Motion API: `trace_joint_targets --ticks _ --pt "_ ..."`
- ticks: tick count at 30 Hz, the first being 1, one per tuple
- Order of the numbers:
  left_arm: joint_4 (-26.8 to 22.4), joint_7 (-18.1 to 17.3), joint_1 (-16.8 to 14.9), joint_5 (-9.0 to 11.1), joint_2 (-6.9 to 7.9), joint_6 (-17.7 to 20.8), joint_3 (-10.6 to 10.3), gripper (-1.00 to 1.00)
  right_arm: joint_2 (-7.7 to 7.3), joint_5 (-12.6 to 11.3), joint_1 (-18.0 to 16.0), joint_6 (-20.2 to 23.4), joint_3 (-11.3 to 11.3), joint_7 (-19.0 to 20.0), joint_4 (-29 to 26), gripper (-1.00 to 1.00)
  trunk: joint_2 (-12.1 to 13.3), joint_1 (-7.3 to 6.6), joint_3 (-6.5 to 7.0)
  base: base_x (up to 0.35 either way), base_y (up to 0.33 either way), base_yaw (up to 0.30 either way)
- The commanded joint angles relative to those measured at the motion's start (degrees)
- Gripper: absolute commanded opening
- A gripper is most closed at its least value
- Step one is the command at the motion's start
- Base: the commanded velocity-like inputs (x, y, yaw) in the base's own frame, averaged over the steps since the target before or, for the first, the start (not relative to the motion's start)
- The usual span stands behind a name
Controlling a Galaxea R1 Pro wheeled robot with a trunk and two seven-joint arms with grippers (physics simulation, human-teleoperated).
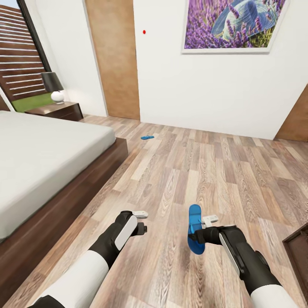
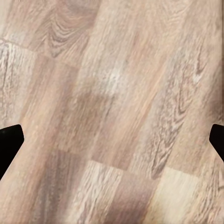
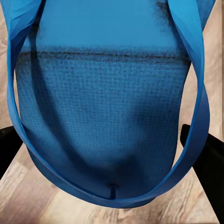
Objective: In the bedroom, move the book from the bed onto either nightstand, and place the two sandals side by side next to the bed.
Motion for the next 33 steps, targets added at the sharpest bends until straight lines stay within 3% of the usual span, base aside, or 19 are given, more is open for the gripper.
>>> trace_joint_targets --ticks 1,33 --pt "-0.07 0.56 -0.03 0.56 0.00 0.08 -0.07 1.00 -0.04 0.47 -0.03 0.18 0.09 0.35 -0.06 -1.00 -0.02 -0.01 -0.02 0.000 0.000 -0.113" --pt "-0.12 -0.15 -0.02 0.56 0.00 -0.01 -0.07 1.00 -0.04 0.56 -0.03 0.18 0.10 0.35 -0.13 -1.00 -0.02 -0.01 0.73 0.000 0.000 -0.110"
